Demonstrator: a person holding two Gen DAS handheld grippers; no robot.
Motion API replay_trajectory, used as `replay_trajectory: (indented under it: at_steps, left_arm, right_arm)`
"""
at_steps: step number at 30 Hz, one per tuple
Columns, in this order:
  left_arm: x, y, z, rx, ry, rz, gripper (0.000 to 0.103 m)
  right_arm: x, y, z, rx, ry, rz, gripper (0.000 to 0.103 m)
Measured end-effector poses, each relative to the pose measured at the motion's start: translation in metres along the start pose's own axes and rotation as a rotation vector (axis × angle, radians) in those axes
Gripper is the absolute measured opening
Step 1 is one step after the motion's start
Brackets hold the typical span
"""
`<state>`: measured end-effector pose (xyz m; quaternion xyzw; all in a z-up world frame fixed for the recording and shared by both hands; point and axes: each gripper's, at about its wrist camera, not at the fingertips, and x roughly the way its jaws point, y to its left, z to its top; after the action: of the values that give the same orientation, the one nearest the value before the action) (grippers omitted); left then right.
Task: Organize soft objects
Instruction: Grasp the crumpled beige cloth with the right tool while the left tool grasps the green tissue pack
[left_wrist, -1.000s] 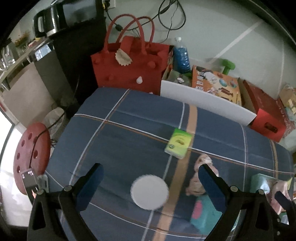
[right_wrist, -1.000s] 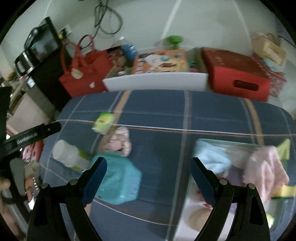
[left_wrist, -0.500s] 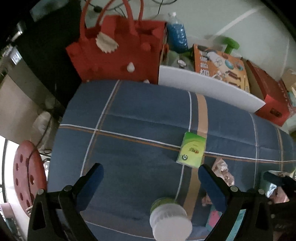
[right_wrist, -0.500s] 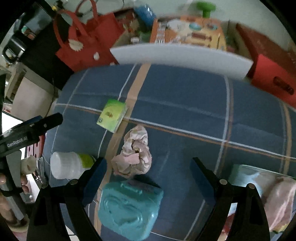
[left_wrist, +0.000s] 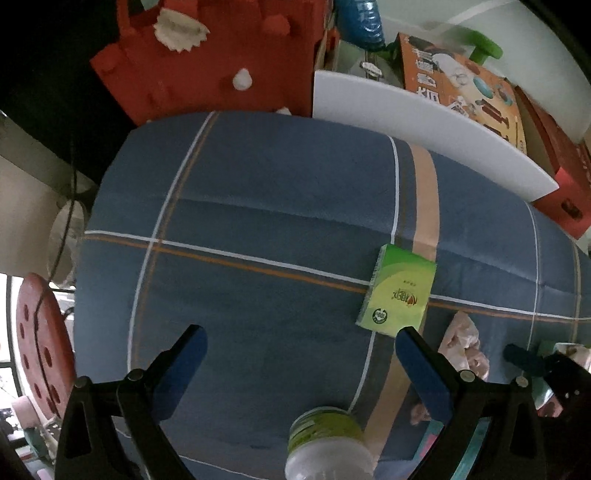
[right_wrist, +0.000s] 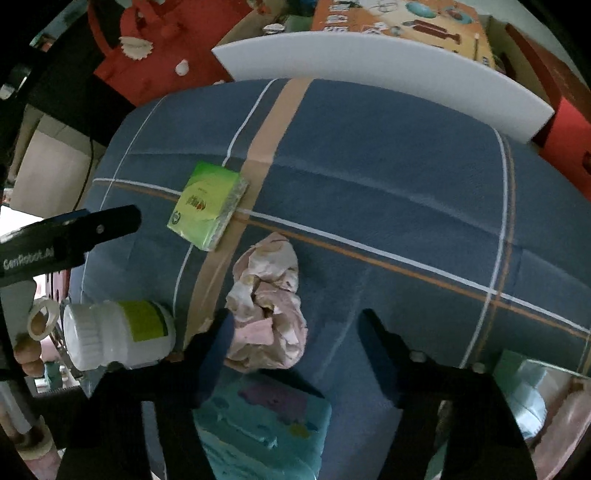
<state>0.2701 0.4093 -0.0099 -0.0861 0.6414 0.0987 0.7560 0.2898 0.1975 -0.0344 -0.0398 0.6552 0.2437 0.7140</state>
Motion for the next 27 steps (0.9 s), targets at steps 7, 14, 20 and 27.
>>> replay_trajectory:
  at_steps: [7,14,20,27]
  left_arm:
    - [0.008,0.001,0.001,-0.015,0.034,-0.017,0.103]
    - [0.013,-0.006,0.009,-0.008,0.059,-0.021,0.102]
    - [0.015,-0.027,0.014,0.027,0.066,-0.007,0.094]
    - [0.023,-0.058,0.016,0.112,0.068,0.028,0.088]
  right_arm:
    - [0.011,-0.001,0.004,-0.024,0.011,0.055,0.018]
    - [0.002,-0.002,-0.001,-0.05,-0.023,0.055,0.007]
    - [-0.02,-0.019,-0.002,-0.038,-0.067,0.029,0.006]
    - [-0.04,-0.045,-0.007,-0.016,-0.096,0.003,0.006]
